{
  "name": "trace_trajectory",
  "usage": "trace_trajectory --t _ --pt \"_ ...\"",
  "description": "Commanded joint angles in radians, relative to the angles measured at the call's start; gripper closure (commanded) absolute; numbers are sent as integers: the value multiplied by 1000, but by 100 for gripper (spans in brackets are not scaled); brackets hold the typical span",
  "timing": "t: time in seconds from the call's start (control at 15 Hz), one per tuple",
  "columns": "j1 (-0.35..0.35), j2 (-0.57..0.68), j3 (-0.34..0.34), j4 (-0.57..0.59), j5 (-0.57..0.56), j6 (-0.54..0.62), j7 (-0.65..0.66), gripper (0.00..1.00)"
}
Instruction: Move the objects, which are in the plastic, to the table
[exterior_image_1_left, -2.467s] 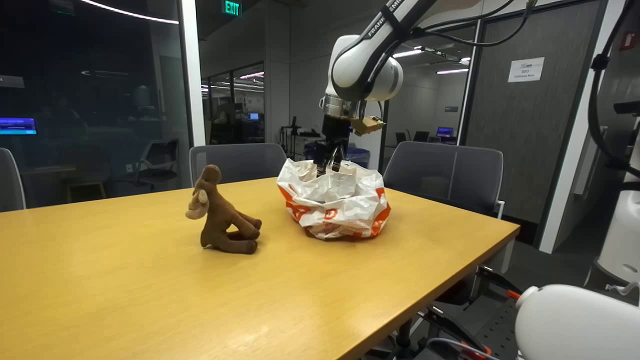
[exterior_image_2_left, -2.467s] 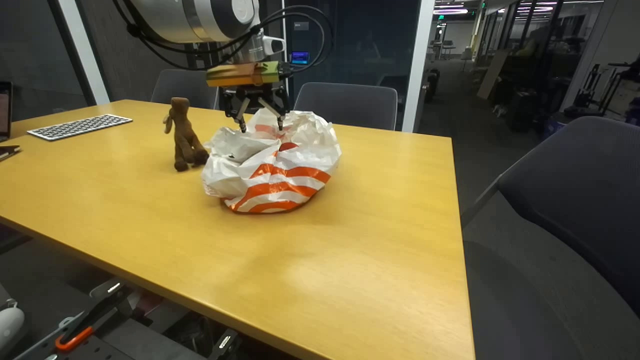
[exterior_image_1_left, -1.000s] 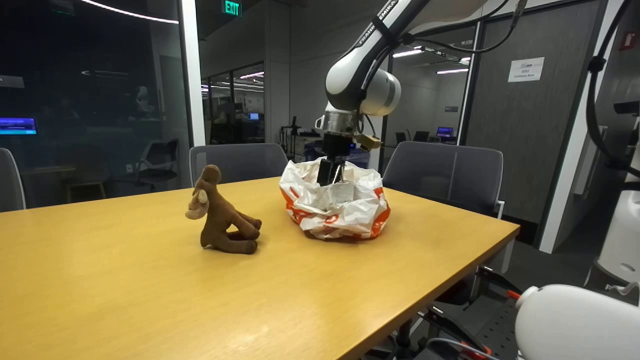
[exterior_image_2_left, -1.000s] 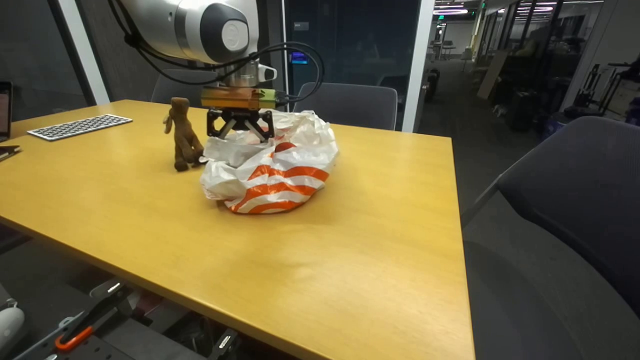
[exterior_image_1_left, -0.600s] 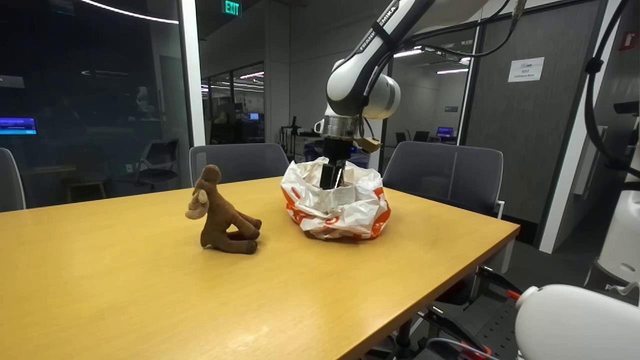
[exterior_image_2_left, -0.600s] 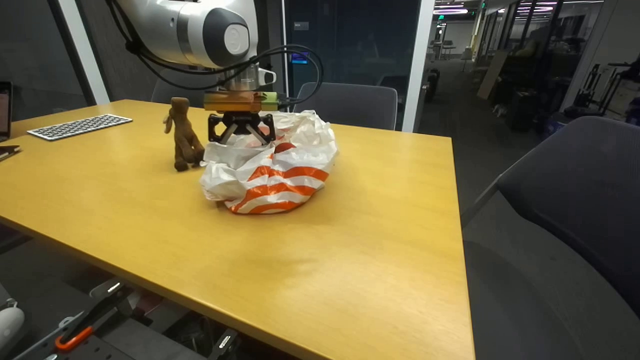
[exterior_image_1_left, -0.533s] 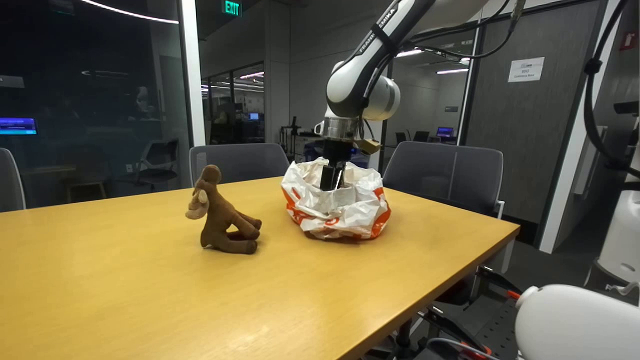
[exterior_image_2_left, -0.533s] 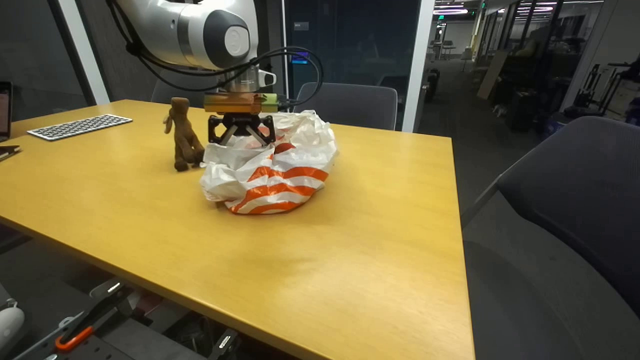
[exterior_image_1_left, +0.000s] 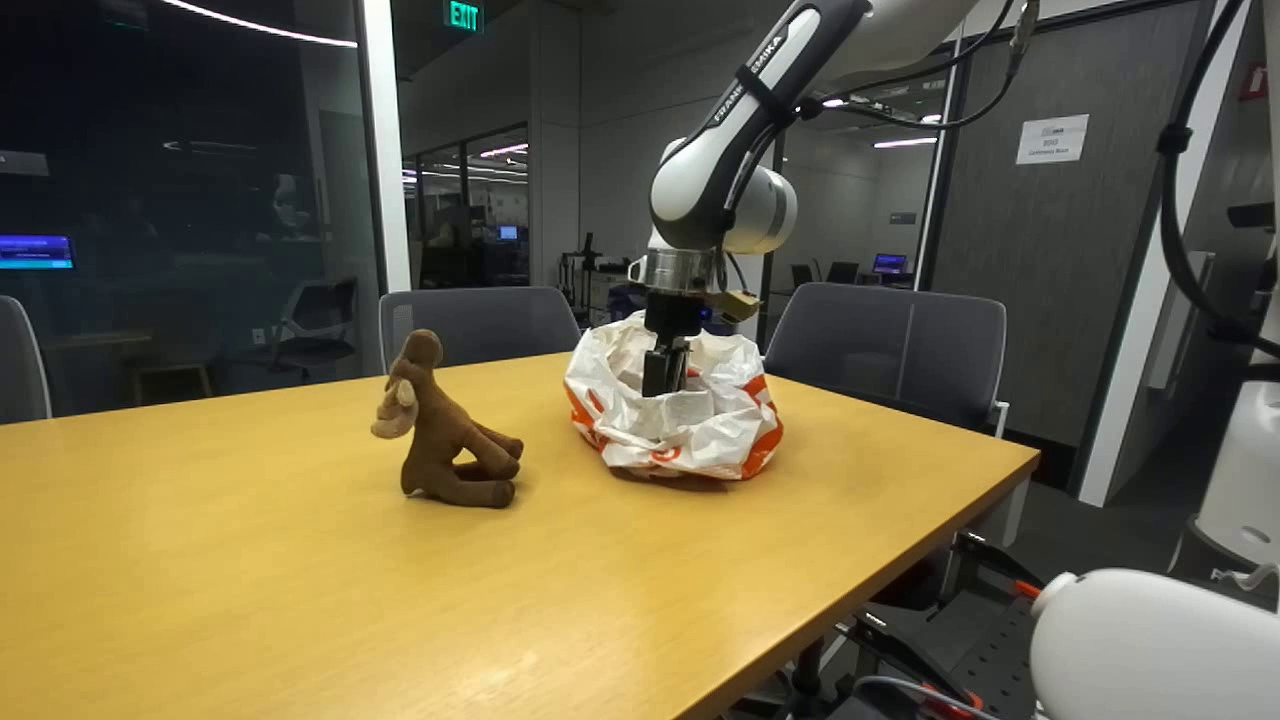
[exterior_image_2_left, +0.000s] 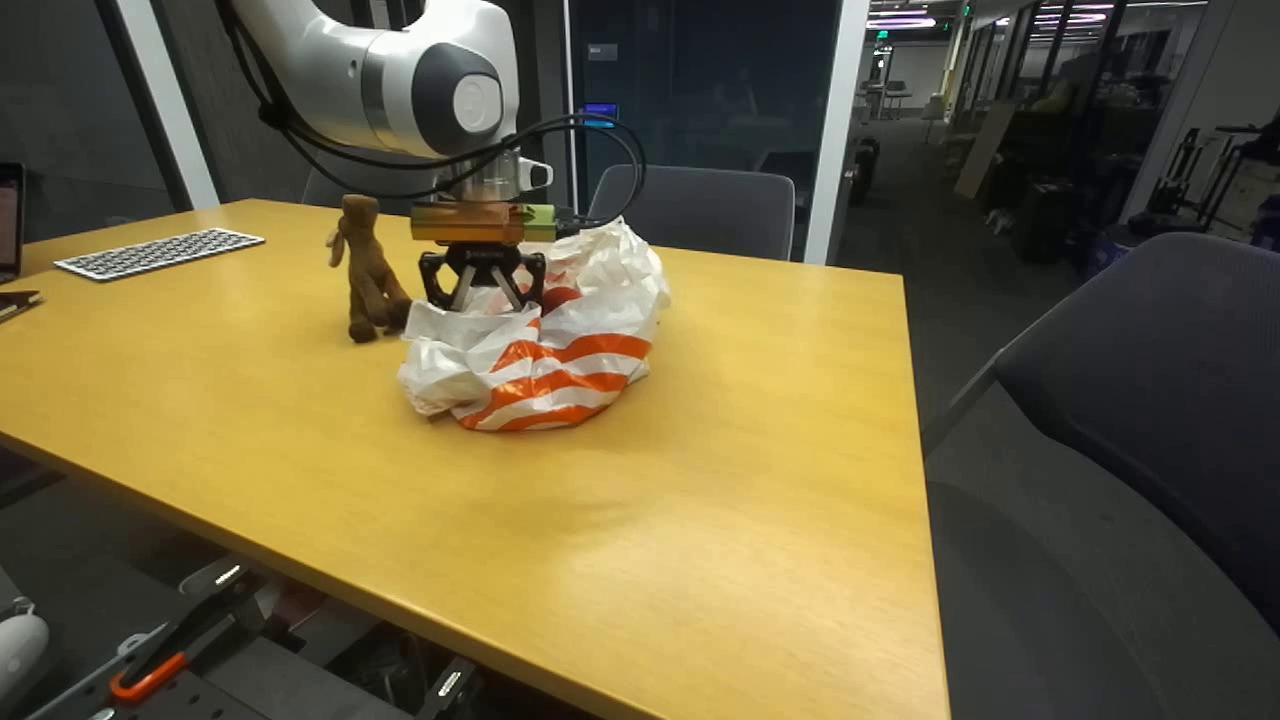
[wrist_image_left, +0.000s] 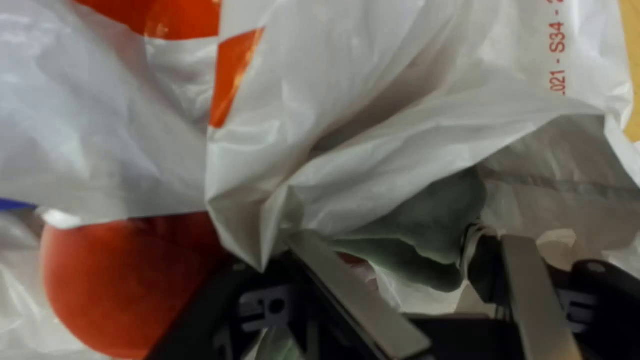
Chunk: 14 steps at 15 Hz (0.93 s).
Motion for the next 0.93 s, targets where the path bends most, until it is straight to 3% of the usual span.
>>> trace_trajectory --t 0.0,0.27,0.33,0.87 --pt "-7 6 8 10 -13 27 -7 63" --pt "-6 0 8 9 -15 38 -1 96" --pt "-7 -2 9 10 -12 37 -3 99" --pt "-7 -20 2 10 -23 43 6 99"
